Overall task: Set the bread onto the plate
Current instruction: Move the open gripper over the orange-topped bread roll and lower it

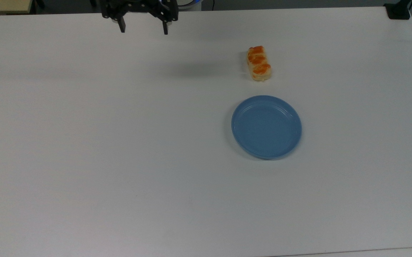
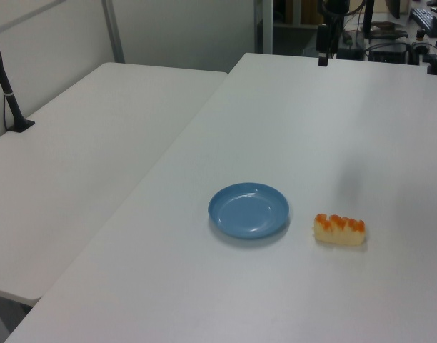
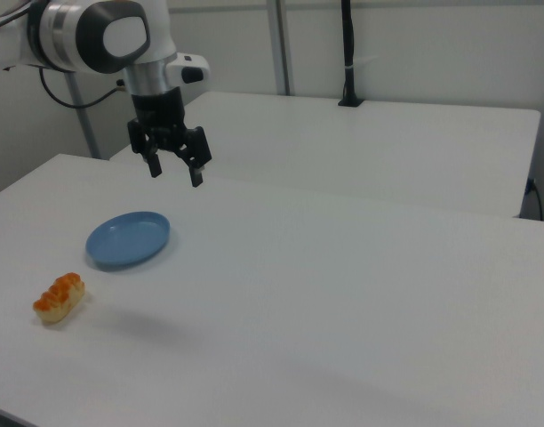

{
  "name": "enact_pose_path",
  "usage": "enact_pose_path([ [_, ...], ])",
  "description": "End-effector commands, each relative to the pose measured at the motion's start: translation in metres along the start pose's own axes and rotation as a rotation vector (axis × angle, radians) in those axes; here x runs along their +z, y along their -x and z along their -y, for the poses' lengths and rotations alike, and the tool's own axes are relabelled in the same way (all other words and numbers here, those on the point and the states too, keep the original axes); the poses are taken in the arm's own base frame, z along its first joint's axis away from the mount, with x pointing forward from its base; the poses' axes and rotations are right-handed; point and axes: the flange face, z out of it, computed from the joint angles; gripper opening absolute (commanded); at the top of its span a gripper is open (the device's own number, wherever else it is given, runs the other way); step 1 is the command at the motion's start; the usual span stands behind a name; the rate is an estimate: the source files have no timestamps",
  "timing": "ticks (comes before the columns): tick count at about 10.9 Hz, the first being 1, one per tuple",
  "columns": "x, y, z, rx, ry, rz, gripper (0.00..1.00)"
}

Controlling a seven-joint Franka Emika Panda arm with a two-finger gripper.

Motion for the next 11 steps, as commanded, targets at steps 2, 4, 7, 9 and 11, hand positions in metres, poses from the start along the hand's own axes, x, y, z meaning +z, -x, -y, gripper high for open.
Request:
enact_pose_path([
  [2,0.022,0.014,0.109,-0.191,-0.008,0.068,1.0],
  [4,0.066,0.034,0.157,-0.282,0.006,0.149,1.0],
  [7,0.109,0.064,0.219,-0.336,0.022,0.192,1.0],
  [9,0.153,0.083,0.265,-0.3,0.036,0.171,1.0],
  [11,0.194,0.086,0.299,-0.25,0.069,0.171,1.0],
])
